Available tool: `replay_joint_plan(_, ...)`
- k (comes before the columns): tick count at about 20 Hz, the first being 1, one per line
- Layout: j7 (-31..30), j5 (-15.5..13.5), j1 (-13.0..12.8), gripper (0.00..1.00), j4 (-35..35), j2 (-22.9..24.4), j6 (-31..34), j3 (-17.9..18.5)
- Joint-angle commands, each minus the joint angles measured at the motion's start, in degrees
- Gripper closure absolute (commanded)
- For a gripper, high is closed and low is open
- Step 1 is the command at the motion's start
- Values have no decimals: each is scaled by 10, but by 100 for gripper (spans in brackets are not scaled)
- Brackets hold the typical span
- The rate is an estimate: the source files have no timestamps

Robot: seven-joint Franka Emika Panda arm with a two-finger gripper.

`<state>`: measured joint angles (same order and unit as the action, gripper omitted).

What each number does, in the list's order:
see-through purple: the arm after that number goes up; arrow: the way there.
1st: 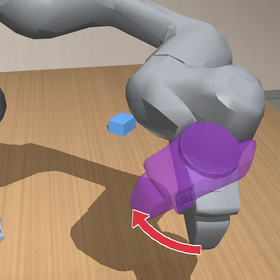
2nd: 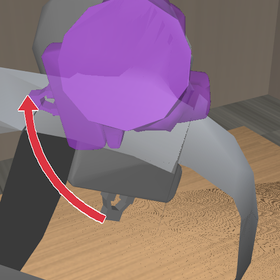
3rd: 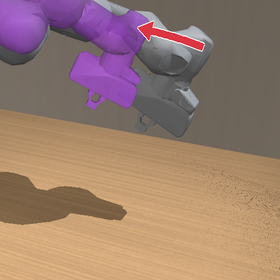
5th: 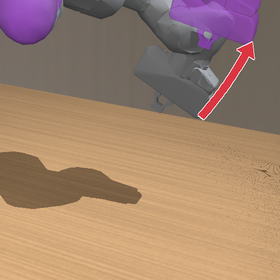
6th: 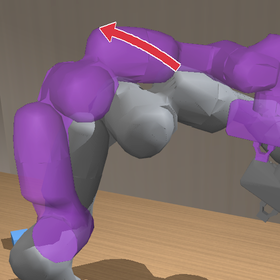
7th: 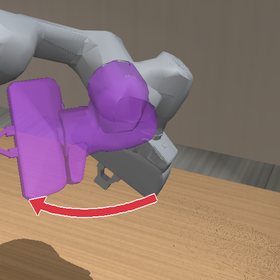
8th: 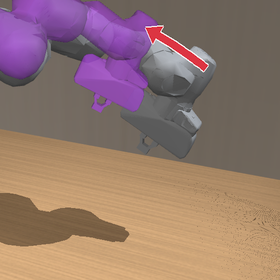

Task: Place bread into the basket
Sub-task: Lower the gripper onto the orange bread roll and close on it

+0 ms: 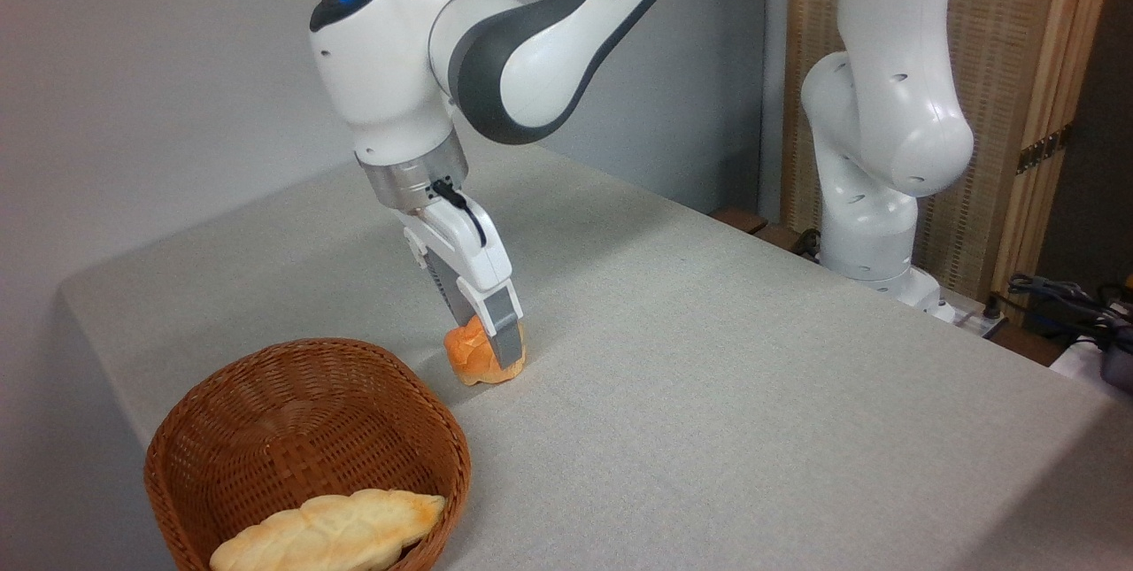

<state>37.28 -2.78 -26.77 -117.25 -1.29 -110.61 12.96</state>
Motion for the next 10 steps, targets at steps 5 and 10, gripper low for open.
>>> replay_joint_plan(5, 8, -3, -6, 0, -3, -9, -9, 5)
replay_joint_plan(10, 9, -3, -7, 55, 0, -12, -10, 5)
